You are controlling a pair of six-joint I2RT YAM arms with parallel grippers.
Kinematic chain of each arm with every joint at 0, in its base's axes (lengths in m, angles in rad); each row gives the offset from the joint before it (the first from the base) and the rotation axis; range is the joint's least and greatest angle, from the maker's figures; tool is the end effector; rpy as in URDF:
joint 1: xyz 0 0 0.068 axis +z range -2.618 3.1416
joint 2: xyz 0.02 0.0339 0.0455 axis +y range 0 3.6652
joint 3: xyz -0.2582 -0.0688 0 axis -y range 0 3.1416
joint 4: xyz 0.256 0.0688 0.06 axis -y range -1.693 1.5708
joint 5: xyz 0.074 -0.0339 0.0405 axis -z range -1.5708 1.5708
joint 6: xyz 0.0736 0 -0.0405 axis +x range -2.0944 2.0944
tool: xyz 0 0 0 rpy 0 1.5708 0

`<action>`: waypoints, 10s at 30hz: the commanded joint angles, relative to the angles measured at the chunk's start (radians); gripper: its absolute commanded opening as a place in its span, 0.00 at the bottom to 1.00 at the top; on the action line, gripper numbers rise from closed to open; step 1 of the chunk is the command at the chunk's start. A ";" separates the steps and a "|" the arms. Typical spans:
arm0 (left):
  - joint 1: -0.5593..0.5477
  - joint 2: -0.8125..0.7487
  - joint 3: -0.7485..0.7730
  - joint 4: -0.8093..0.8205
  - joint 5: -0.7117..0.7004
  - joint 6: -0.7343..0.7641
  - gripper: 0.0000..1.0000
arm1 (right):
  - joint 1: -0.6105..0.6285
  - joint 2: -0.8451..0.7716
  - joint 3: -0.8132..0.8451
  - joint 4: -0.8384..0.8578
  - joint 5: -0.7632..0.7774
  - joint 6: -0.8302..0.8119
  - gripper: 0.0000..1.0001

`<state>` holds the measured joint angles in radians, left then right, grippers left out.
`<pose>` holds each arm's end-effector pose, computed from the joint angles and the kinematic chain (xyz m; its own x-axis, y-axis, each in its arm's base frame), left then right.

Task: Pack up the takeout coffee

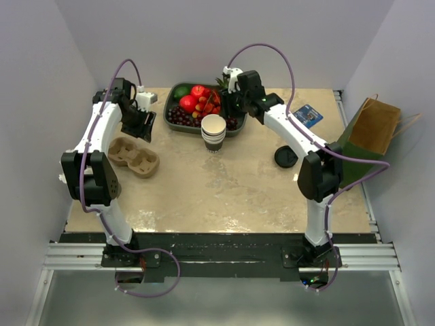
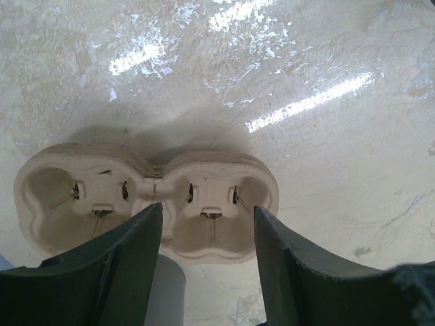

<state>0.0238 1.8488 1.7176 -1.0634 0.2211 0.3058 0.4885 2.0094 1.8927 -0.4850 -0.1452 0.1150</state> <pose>0.4063 -0.0065 0.2522 -0.8694 0.2731 -0.4117 0.3346 0.9386 -0.0839 0.4471 0.2497 0.2939 -0.5619 -0.1701 -0.8095 -0.5086 0.8428 0.1760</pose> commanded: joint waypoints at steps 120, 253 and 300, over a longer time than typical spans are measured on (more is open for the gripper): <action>-0.085 -0.212 -0.338 0.559 0.741 -0.100 0.77 | -0.016 -0.365 -0.345 -0.353 -0.461 -0.868 0.02; -0.160 -0.224 -0.354 0.530 0.646 0.047 0.77 | -0.284 -0.139 -0.465 -0.587 0.234 -1.856 0.06; -0.386 -0.547 -0.736 1.002 0.483 0.073 0.83 | -0.298 -0.103 0.005 -0.814 -1.313 -0.589 0.00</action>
<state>-0.3187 1.3159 0.9947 -0.2115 0.7654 0.3473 0.1986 1.9079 1.9377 -1.2755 -1.1831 -0.5625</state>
